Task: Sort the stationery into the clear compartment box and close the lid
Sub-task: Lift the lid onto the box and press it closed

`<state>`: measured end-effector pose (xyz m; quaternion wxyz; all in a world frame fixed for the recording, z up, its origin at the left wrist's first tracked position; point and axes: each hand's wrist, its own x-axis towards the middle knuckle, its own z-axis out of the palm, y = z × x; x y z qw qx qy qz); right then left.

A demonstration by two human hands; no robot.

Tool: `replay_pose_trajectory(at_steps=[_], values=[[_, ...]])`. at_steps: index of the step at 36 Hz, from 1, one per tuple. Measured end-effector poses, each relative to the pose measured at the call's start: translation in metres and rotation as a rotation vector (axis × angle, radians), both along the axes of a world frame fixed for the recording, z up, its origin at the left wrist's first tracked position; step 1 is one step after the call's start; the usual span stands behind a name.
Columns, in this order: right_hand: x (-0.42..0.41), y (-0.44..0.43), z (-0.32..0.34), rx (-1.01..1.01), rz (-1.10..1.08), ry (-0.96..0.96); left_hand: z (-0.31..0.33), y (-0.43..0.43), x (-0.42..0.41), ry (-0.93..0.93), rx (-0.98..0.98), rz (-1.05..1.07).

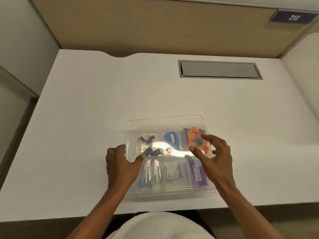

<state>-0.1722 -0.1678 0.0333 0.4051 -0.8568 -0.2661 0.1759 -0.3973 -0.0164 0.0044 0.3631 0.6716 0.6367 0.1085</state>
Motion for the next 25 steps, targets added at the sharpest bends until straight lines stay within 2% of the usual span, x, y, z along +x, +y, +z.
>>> replay_pose_trajectory(at_steps=[3,9,15,18,22,25], values=[[0.011,-0.016,-0.010,-0.029,-0.024,0.002,-0.003,-0.015,0.011,0.006,-0.005,-0.067],[0.021,-0.037,-0.032,-0.083,0.018,0.022,-0.008,-0.033,0.025,0.131,0.053,-0.158],[0.018,-0.040,-0.045,-0.183,0.139,-0.116,-0.015,-0.031,0.024,0.165,0.091,-0.174],[0.015,-0.041,-0.053,-0.231,0.193,-0.208,-0.022,-0.033,0.022,0.214,0.187,-0.217],[0.007,-0.039,-0.065,-0.289,0.265,-0.294,-0.033,-0.027,0.018,0.387,0.379,-0.326],[0.007,-0.039,-0.072,-0.327,0.279,-0.327,-0.044,-0.025,0.016,0.404,0.463,-0.346]])
